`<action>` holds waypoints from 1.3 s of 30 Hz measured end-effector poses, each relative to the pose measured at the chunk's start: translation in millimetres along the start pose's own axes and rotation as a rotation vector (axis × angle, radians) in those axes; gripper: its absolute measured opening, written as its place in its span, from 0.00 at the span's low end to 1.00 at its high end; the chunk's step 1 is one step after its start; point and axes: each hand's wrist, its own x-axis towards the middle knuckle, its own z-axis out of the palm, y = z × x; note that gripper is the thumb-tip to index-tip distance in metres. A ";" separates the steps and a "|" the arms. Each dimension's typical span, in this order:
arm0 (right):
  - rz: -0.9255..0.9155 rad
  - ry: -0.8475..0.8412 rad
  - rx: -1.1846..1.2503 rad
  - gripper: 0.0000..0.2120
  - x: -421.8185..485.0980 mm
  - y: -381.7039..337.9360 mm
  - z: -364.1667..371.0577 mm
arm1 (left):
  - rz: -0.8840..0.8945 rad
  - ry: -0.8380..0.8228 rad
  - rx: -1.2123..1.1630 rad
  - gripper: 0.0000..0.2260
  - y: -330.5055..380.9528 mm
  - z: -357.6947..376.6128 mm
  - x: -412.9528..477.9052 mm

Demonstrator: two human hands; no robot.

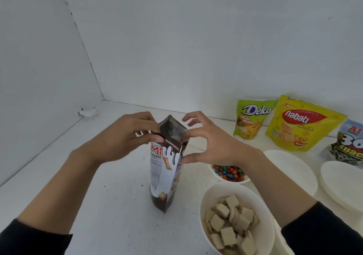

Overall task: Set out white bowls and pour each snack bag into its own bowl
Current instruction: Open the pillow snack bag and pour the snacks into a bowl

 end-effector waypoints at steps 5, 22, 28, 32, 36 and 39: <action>-0.113 0.040 -0.345 0.08 4.7 -7.7 9.5 | -0.094 0.033 0.011 0.06 -8.3 -9.3 0.1; -0.086 0.713 -0.246 0.06 8.1 -44.0 4.8 | -0.356 0.439 -0.481 0.32 62.4 83.3 -34.5; 0.079 0.692 0.220 0.07 -9.3 -44.2 -20.0 | -0.245 0.623 -0.214 0.31 81.3 108.0 -30.0; 0.132 0.707 0.353 0.09 -39.0 -34.6 -47.8 | -0.316 0.679 -0.075 0.19 95.4 120.0 -16.2; 0.172 0.767 0.495 0.10 -74.4 -24.9 -80.9 | -0.409 0.767 -0.233 0.11 109.0 139.1 -2.8; 0.221 0.770 0.629 0.10 -96.7 -15.1 -102.1 | -0.493 0.754 -0.895 0.13 129.5 152.8 14.4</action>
